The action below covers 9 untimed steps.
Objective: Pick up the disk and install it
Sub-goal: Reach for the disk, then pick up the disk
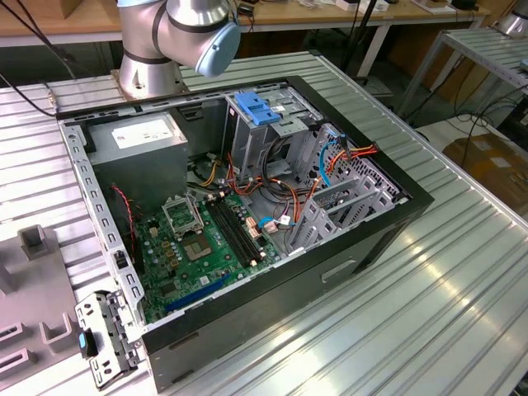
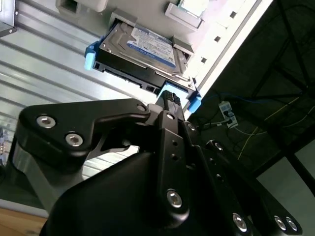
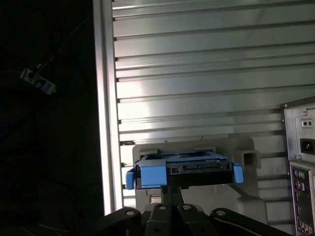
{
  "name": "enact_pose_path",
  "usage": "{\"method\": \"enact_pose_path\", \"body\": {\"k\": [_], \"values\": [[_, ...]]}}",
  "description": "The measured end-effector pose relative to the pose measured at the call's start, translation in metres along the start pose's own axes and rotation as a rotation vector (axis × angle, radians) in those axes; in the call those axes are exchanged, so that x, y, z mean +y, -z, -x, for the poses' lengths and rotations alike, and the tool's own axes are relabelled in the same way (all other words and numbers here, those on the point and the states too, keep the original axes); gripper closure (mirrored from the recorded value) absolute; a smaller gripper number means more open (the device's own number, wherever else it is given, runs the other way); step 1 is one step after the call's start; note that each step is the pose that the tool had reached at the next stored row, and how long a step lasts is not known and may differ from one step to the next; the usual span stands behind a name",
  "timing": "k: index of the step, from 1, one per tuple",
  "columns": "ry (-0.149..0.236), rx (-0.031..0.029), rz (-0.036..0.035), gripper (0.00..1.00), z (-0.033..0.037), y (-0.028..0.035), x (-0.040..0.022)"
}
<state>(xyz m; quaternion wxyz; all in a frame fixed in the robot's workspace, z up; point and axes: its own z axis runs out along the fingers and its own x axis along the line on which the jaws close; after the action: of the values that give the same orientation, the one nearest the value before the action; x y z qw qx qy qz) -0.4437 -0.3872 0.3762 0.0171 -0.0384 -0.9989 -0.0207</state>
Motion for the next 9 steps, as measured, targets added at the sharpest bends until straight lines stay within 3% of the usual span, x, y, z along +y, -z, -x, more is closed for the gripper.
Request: {"method": "enact_pose_path", "body": {"k": [9], "values": [[0.000, 0.0003, -0.0001, 0.89, -0.0008, -0.0003, -0.0001]]}}
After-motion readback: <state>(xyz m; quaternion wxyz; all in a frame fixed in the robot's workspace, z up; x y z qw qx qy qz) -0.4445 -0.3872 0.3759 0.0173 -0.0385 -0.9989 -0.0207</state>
